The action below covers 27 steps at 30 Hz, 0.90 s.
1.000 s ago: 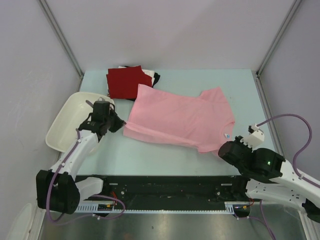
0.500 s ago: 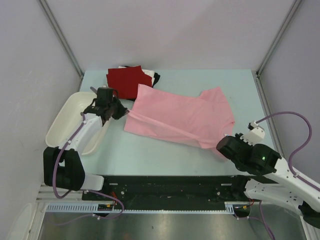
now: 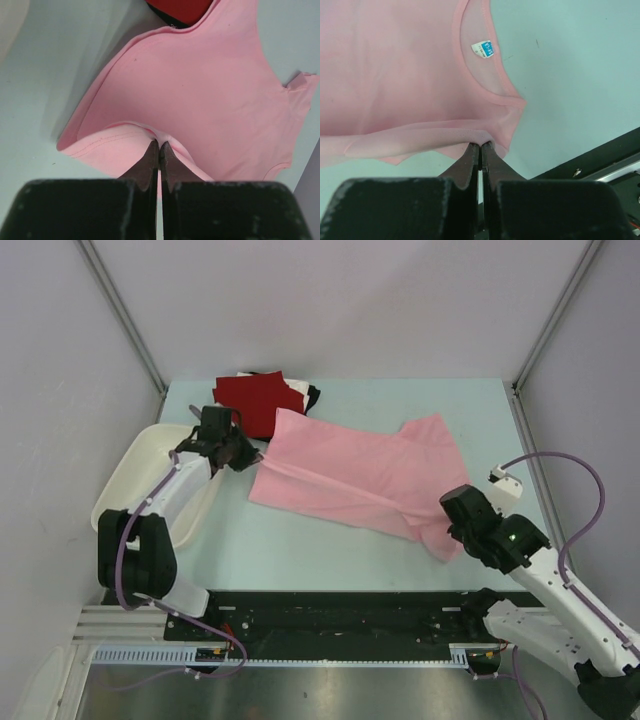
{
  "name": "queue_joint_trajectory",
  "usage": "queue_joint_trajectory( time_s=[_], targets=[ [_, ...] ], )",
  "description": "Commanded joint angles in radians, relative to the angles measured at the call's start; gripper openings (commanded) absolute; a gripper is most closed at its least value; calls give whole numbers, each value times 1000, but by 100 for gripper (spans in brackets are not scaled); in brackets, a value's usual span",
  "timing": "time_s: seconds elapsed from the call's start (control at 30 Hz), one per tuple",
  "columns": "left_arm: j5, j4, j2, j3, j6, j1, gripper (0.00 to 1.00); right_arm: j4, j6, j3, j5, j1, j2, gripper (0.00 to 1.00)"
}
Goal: Fold and stack the t-shirts
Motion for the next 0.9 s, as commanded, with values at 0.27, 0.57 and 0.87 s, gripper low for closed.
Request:
queue_joint_trajectory(
  time_s=[0.27, 0.57, 0.87],
  targets=[
    [-30, 52, 133, 103, 39, 3, 0, 269, -272, -60, -249, -251, 88, 0],
    [-27, 55, 303, 227, 54, -19, 0, 397, -381, -65, -358, -370, 179, 0],
    [-42, 55, 390, 294, 54, -40, 0, 564, -467, -55, -454, -455, 319, 0]
  ],
)
